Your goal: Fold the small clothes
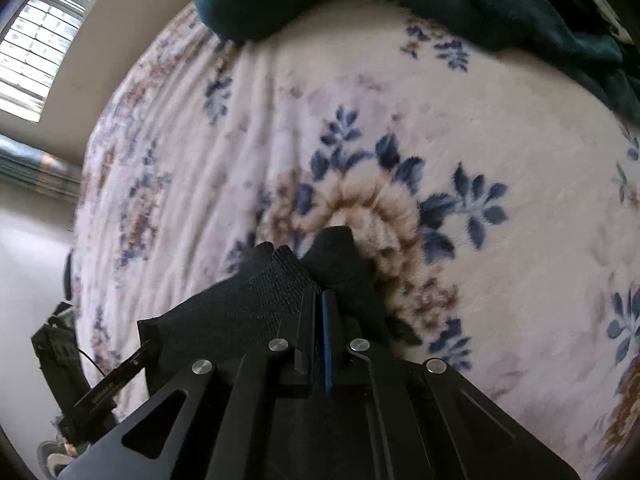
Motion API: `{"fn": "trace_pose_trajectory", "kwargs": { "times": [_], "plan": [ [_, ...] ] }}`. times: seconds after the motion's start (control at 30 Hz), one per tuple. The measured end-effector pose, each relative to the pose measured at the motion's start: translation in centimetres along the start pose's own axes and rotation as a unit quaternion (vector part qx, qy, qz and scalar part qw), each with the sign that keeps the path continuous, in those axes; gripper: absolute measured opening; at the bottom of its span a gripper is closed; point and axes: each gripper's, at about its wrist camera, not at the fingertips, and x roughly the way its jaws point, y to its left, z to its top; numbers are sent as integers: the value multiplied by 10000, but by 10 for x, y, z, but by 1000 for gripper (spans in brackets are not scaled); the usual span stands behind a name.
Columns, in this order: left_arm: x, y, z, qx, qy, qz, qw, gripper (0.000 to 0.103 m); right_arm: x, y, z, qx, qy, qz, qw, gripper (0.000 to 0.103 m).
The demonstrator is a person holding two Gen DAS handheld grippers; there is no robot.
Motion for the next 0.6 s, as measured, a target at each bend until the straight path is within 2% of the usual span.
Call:
{"fn": "trace_pose_trajectory", "kwargs": {
  "times": [0.07,0.13,0.2,0.23,0.27,0.3,0.47,0.5,0.53,0.6],
  "plan": [
    [-6,7,0,-246,43,-186,9995,15,13,2,3,-110,241,-73,9996,3],
    [-22,12,-3,-387,-89,-323,9987,46,17,-1,6,-39,436,-41,9990,4],
    [-44,14,-13,-448,-322,-389,9977,55,8,-3,8,-44,390,24,9992,7],
    [-50,14,-17,-450,-350,-426,9975,55,1,-2,7,-132,325,-38,9994,16],
    [-56,14,-23,-436,-350,-438,9975,55,-6,-3,6,-214,275,-84,9994,30],
    [-61,12,-33,-409,-349,-513,9972,55,-13,-5,3,-238,238,-39,9994,38],
    [-40,5,-59,-345,9,-443,9984,52,-17,-21,-23,-84,558,216,9982,39],
    [-32,4,-63,-320,12,-423,9986,43,-14,-23,-29,-78,643,223,9977,39],
    [-28,1,-63,-269,1,-366,9990,21,-8,-24,-35,-93,761,247,9968,39],
    [-25,-2,-63,-143,-94,-248,9995,16,-3,-24,-44,-117,777,246,9966,34]
  ]
}}
